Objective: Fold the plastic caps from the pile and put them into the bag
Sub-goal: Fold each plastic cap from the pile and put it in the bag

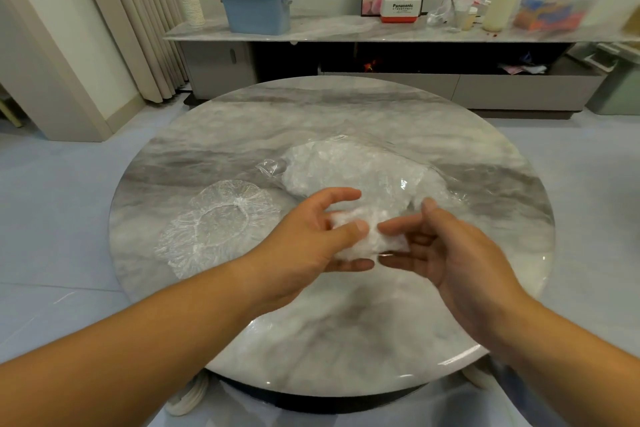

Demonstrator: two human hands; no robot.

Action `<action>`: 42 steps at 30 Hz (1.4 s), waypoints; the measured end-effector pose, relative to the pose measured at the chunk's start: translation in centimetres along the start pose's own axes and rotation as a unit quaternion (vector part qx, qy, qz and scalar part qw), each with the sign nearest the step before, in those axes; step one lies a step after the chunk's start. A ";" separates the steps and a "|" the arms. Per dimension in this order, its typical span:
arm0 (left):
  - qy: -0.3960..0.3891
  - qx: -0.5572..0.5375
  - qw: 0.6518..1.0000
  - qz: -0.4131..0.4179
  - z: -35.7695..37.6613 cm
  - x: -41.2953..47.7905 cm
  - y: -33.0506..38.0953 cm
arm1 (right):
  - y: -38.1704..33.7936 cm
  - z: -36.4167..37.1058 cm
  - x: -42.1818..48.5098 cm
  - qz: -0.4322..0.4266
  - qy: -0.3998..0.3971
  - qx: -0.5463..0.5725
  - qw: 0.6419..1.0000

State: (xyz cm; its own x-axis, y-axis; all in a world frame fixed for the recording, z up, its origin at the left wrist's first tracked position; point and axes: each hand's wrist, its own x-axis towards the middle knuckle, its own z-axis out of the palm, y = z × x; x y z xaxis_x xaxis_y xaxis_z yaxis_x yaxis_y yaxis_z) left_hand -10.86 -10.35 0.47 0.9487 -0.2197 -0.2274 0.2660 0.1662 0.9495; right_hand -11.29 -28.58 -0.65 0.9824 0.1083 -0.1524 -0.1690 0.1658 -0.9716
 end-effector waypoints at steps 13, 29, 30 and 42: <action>-0.045 0.696 0.692 0.187 5.8 7.9 0.8 | -2.0 -8.1 4.8 0.127 0.139 0.129 0.974; -0.117 0.621 0.740 0.231 3.5 6.0 -1.3 | -1.2 -5.8 8.4 0.098 0.042 0.390 0.915; -0.123 0.610 0.746 0.237 3.4 5.7 -1.4 | -1.2 -5.6 8.5 0.095 0.041 0.395 0.913; -0.142 0.606 0.744 0.242 2.0 4.9 -2.2 | -0.5 -5.0 9.2 0.097 0.066 0.442 0.889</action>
State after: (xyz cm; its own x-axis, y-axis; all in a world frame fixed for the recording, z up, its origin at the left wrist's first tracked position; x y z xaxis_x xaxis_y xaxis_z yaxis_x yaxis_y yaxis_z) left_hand -7.14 -13.69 -2.30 0.7625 -0.6397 0.0963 -0.6088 -0.6593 0.4412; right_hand -1.79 -32.53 -2.42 0.9187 0.1122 -0.3787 -0.2756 0.8690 -0.4110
